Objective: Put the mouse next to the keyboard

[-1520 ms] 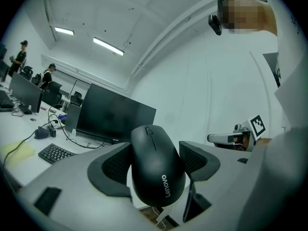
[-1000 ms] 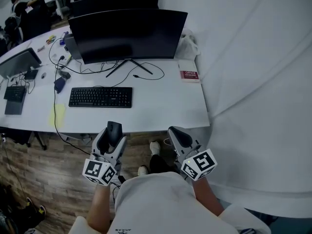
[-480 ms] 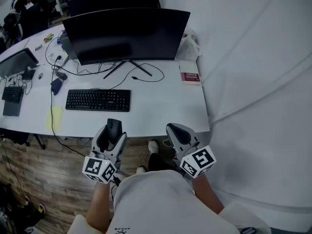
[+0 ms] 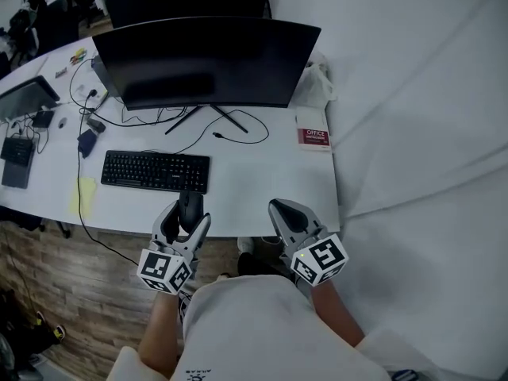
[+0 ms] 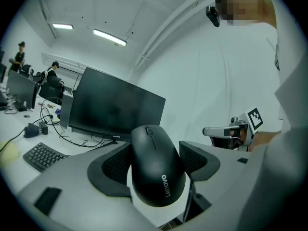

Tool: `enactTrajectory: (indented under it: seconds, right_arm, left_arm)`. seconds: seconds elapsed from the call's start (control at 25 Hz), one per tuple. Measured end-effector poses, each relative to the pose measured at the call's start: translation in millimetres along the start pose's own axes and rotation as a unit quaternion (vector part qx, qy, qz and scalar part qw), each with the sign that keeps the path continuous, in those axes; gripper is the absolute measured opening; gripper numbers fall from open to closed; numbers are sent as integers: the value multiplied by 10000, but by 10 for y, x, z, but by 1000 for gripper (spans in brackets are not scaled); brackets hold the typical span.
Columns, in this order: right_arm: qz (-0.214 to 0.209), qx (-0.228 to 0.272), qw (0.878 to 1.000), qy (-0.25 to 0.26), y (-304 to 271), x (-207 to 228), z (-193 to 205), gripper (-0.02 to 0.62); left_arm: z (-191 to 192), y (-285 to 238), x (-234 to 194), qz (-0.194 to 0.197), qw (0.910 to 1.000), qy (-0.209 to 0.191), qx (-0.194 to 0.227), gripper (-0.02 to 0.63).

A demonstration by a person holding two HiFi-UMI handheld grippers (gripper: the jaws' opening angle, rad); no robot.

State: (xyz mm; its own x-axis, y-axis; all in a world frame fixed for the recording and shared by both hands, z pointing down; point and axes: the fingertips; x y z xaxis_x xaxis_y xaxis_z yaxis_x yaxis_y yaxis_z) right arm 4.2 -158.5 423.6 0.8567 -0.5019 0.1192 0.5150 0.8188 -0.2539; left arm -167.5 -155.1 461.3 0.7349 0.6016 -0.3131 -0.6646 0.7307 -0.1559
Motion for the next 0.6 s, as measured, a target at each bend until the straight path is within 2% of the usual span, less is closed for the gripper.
enactTrajectory:
  seconds: [0.6]
  right_arm:
    - [-296,-347,9988,-155,-468,668,201,18]
  left_arm:
    - [194,-809,-55,-65,9989,91,-460,322]
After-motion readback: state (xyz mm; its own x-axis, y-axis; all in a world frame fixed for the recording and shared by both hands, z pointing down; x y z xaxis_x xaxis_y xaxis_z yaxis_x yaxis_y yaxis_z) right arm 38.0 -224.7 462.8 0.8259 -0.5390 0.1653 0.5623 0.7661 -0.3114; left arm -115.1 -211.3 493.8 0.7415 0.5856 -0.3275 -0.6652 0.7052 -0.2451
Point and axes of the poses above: the fingertips, and each gripper's own axes: y backward along the fingers, x to its right, z out of its underside, and after that the axes turned 8 degrees about z, right-handed
